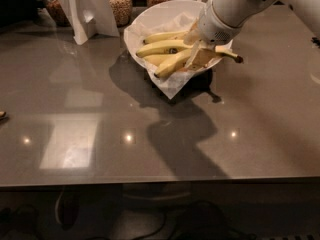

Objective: Pick banana from white bowl

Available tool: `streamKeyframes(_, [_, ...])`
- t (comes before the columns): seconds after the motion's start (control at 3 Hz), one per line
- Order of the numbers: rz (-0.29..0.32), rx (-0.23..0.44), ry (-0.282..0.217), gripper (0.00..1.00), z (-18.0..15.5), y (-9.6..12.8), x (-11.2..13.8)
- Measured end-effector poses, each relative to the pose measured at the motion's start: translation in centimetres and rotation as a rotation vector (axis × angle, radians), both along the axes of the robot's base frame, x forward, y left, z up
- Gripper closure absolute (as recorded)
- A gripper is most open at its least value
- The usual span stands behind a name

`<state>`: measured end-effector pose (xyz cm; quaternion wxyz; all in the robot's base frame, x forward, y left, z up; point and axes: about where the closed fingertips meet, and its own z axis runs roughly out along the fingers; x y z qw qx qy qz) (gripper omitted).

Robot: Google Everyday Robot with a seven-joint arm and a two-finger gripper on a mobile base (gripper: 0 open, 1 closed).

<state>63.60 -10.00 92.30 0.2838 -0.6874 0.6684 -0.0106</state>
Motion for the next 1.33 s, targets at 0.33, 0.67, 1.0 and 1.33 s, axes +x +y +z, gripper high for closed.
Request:
streamKeyframes(0.33, [-0.001,-0.019,0.003,0.51,-0.6,-0.3,0.5])
streamKeyframes(0.67, [-0.004,-0.031,0.005,0.51,-1.1,-0.5,0.8])
streamKeyframes(1.0, [-0.02,-0.042,0.011,0.7,-1.7,-1.0,1.3])
streamKeyframes(1.33, [-0.02,-0.042,0.011,0.93,-1.6,-1.0,1.3])
